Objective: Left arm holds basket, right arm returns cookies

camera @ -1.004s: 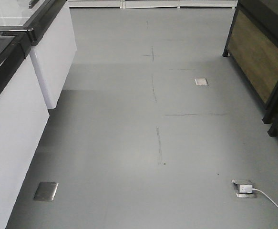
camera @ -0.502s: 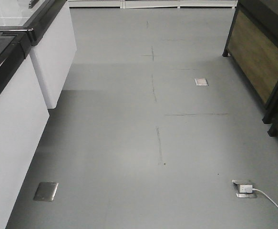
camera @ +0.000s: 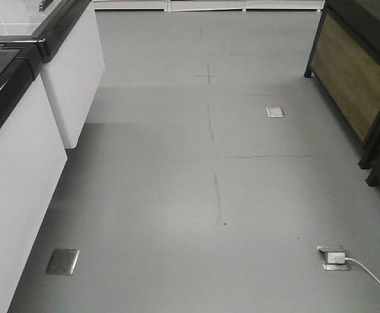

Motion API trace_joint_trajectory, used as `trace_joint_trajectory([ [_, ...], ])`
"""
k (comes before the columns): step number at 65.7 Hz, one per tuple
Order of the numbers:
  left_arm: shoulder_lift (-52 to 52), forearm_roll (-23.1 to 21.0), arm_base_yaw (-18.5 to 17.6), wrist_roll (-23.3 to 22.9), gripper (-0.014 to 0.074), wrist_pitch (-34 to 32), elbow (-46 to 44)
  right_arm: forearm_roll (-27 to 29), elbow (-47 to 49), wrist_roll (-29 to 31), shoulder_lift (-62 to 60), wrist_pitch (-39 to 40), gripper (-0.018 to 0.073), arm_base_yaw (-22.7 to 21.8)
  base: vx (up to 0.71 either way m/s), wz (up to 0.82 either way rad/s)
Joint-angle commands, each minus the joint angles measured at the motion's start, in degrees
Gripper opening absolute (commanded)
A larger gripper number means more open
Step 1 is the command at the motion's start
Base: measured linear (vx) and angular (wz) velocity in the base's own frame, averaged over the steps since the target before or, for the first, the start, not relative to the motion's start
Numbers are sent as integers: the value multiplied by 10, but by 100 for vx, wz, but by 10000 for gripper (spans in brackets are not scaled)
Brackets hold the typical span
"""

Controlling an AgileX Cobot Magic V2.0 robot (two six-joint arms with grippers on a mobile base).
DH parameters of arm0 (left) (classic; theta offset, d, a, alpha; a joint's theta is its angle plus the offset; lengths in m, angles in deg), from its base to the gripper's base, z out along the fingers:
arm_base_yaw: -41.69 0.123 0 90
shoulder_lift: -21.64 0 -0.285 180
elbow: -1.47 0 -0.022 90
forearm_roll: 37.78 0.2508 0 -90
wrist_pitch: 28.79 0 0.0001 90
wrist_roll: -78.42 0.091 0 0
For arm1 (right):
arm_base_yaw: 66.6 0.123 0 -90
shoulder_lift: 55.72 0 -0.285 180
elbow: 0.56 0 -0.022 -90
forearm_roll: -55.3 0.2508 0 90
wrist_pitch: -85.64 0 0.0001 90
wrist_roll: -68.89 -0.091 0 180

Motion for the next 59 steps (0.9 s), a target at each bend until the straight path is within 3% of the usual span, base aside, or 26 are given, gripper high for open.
trace_joint_trajectory([
  [1,-8,0,22,0,470,-59,-18,-3,-10,3,-6,44,-3,-1,0,0],
  [14,-17,-2,116,-8,470,-63,-18,-3,-10,3,-6,44,-3,-1,0,0],
  [37,-17,-2,256,-94,470,-37,-18,-3,-10,3,-6,44,-3,-1,0,0],
  [51,-19,-2,294,-130,470,-18,-18,-3,-10,3,-6,44,-3,-1,0,0],
  [59,-44,-2,306,-206,470,-34,-18,-3,-10,3,-6,44,-3,-1,0,0],
])
